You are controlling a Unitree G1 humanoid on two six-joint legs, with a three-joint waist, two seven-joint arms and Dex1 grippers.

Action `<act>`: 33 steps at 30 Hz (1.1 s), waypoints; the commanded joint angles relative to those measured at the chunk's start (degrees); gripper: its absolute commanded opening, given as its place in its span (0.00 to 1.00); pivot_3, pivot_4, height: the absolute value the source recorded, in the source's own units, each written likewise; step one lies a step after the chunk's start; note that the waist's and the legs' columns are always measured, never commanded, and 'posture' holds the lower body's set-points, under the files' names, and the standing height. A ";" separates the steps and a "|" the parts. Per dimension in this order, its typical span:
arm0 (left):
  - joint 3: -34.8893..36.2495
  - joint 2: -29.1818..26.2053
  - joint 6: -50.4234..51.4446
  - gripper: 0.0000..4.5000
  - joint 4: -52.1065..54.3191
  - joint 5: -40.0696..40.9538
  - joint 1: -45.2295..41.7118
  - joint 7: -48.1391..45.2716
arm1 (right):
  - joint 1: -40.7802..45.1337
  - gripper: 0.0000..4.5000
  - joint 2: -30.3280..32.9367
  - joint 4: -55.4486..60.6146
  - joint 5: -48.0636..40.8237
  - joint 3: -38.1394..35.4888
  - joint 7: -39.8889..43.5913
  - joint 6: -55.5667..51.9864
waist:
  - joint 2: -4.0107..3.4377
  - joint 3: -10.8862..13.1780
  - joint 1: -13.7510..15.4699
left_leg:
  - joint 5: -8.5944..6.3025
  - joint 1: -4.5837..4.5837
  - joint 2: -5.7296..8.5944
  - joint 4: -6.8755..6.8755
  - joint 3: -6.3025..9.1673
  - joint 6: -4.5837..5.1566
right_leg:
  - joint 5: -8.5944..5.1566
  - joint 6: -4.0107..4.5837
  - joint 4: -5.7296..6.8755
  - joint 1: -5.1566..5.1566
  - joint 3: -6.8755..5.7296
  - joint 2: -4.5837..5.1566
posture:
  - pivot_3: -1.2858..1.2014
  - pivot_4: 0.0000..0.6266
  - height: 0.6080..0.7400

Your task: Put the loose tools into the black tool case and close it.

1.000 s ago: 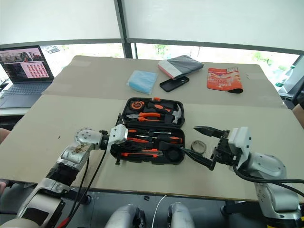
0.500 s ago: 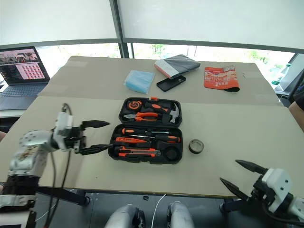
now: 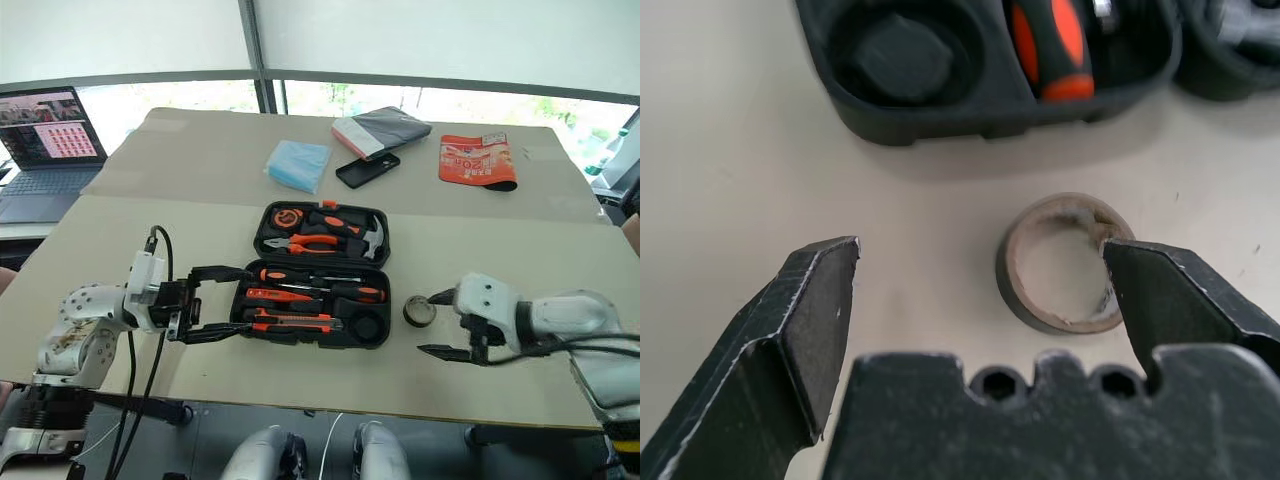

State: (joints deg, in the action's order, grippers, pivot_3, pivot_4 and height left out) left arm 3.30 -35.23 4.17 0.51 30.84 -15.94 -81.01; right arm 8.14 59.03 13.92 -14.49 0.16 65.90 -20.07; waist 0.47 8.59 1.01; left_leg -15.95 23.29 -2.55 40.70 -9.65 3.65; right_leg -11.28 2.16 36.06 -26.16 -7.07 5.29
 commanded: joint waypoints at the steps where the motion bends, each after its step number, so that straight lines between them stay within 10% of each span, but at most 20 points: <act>1: -0.89 0.10 0.01 0.99 1.70 -0.31 -0.39 0.71 | 7.09 1.00 -1.47 -2.97 4.32 6.51 -0.17 -3.61 | 0.03 0.02 -0.30 | 0.00 -0.04 0.00 0.06 -0.05 0.00 | -0.02 -0.05 0.01 0.04 0.01 -0.07 | 0.52 0.24 1.00; 16: -2.30 1.02 -1.12 1.00 1.85 -0.63 0.10 2.16 | 11.80 0.01 -1.65 -6.56 5.54 8.30 4.16 -0.31 | 0.04 0.03 -0.33 | -0.01 -0.05 0.03 0.11 -0.04 0.05 | -0.13 -0.47 0.09 0.02 0.03 0.02 | 0.52 0.24 1.00; 23: -2.14 0.79 -1.70 1.00 1.35 -0.90 0.67 1.66 | 16.88 0.01 -1.86 0.32 -7.21 6.66 14.13 -7.35 | 0.05 0.03 -0.50 | -0.01 -0.07 0.02 0.11 -0.04 0.04 | -0.12 -0.45 0.10 0.02 0.03 0.01 | 0.52 0.24 1.00; 33: -0.51 -0.96 -1.70 1.00 2.67 -0.78 4.17 1.35 | 21.00 0.01 -8.89 4.48 -4.84 15.60 5.25 -18.62 | 0.07 0.05 -0.25 | 0.03 -0.02 -0.06 0.15 0.00 -0.02 | -0.03 -0.30 0.10 -0.01 -0.02 0.20 | 0.52 0.24 1.00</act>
State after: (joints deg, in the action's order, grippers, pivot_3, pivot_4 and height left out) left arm 1.17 -35.23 3.56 1.51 29.45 -11.98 -79.44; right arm 27.97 50.18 18.47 -20.82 15.37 72.47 -37.40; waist 0.54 8.64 0.76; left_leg -15.93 23.28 -2.61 40.88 -9.65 3.65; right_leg -11.31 1.86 36.15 -26.16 -7.08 5.50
